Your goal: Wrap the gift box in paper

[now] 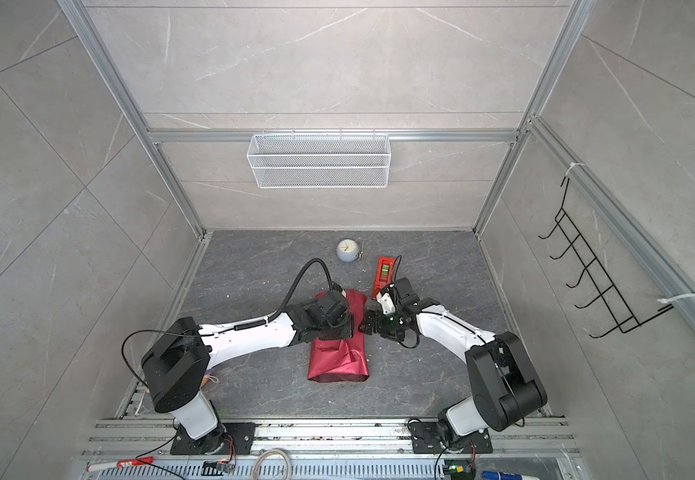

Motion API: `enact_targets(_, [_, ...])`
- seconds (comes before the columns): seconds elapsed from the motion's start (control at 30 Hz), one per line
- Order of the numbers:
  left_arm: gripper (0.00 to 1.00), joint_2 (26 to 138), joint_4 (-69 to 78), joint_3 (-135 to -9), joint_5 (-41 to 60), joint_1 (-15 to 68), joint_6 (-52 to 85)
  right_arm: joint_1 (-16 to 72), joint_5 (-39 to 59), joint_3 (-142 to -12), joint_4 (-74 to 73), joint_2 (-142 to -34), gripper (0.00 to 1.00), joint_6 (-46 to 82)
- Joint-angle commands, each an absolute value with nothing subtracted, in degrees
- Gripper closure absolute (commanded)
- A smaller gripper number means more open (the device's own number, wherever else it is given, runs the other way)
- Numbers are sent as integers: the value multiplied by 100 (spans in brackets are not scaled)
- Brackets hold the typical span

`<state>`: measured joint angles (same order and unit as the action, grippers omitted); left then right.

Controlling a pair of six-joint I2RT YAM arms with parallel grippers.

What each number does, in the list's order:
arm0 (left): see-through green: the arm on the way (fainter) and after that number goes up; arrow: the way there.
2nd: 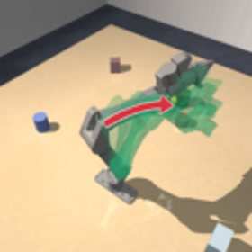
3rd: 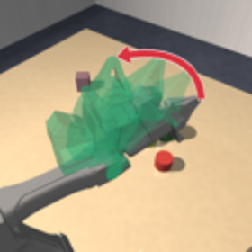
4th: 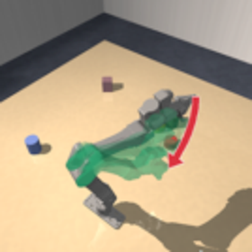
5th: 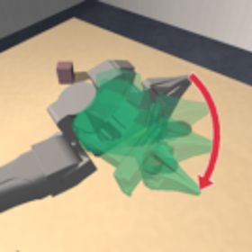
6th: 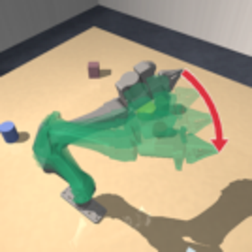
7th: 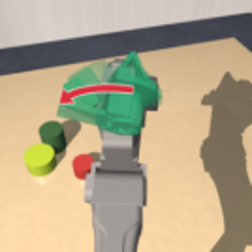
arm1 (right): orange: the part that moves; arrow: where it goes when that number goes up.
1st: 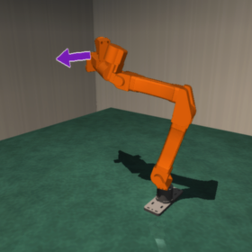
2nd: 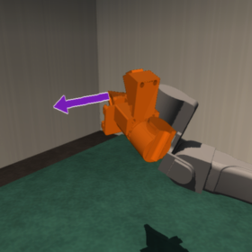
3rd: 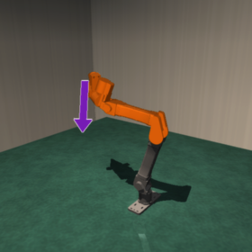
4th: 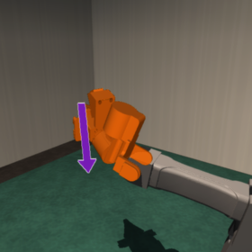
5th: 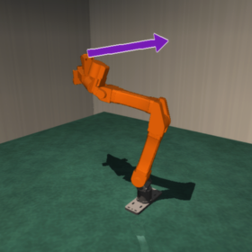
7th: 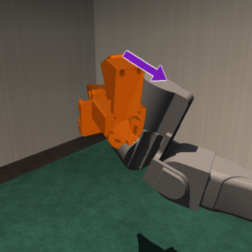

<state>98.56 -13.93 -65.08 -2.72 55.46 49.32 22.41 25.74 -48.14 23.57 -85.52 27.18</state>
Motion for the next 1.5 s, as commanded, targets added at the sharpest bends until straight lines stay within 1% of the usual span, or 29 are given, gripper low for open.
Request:
enact_targets(0.0, [99,9845,-1863,-6346,-374,5520,4966,2204,2564,-4899,2611,-8545,14,2634])
enact_targets(0.33, [99,9843,-1788,-6580,-211,5520,4861,2204,2505,-4570,2377,-8840,15,2612])
enact_targets(0.57, [99,9898,-1534,-6984,147,5521,4812,2201,2461,-4440,2382,-8851,15,2596])
enact_targets(0.8, [100,9998,-1564,-7141,149,5520,4744,2204,2442,-4372,2363,-8851,16,2627])
enact_targets(1.23, [100,10206,-1494,-6705,126,5520,4893,2203,2448,-4479,2432,-8755,16,2637])
enact_targets(1.47, [100,10112,-1459,-6471,18,5515,4930,2080,2713,-4829,2660,-8450,14,2650])
